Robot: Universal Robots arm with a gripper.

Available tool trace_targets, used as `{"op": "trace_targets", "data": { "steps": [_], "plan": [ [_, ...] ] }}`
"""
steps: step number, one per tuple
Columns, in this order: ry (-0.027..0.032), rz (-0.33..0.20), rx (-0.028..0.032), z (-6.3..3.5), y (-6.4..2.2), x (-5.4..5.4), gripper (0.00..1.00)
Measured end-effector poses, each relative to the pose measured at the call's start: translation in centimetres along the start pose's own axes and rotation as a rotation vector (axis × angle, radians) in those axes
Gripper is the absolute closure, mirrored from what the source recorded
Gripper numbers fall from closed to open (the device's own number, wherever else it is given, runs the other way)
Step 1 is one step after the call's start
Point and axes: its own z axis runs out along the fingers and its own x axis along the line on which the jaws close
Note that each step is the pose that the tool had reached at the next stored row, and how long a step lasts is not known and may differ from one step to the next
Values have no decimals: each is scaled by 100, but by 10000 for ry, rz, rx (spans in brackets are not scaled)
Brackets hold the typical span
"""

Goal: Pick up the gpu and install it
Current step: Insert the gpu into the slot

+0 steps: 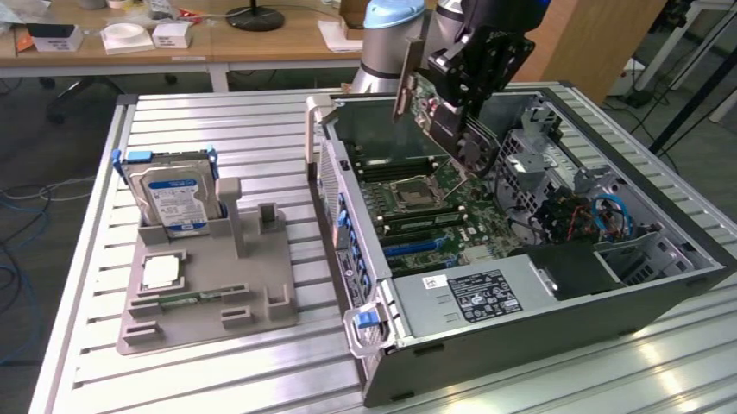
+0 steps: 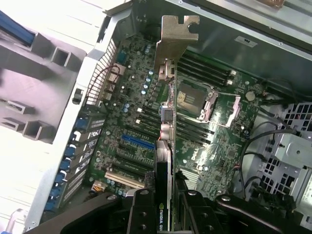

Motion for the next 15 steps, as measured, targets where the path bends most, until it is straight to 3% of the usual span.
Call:
{"op": "trace_targets", "data": {
  "steps": [15],
  "plan": [
    [27,-594,-16,1,0,0,74]
  ]
}}
